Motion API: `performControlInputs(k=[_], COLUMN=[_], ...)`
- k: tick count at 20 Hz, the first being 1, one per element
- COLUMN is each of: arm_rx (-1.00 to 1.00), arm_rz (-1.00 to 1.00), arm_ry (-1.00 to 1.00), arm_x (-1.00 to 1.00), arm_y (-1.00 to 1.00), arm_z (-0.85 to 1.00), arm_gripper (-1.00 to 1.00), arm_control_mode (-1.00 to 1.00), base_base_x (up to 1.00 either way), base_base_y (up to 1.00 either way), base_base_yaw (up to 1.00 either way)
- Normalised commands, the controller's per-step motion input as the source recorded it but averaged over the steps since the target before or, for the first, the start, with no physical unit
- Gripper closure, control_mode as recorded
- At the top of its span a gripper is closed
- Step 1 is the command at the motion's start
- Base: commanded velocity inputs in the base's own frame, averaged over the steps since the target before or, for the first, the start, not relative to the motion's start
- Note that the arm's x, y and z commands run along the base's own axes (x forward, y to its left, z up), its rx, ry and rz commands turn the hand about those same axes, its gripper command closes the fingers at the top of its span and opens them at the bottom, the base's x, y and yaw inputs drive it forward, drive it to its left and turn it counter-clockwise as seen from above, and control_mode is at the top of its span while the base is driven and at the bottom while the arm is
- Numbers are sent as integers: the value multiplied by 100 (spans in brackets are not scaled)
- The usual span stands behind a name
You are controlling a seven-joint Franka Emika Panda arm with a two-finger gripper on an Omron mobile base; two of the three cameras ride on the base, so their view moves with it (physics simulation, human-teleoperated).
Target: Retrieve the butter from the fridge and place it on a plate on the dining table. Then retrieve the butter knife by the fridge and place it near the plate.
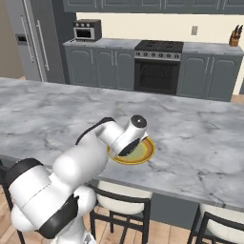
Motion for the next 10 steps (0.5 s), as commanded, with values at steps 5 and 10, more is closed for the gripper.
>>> performControlInputs(k=[5,10], arm_rx=[-8,-5], arm_rz=[6,6], arm_ry=[7,3], arm_x=[10,13], arm_y=[0,0], arm_z=[-31,-21], arm_gripper=[-100,-100], arm_control_mode=[-100,-100], base_base_x=[0,0], base_base_y=[0,0], base_base_yaw=[0,0])
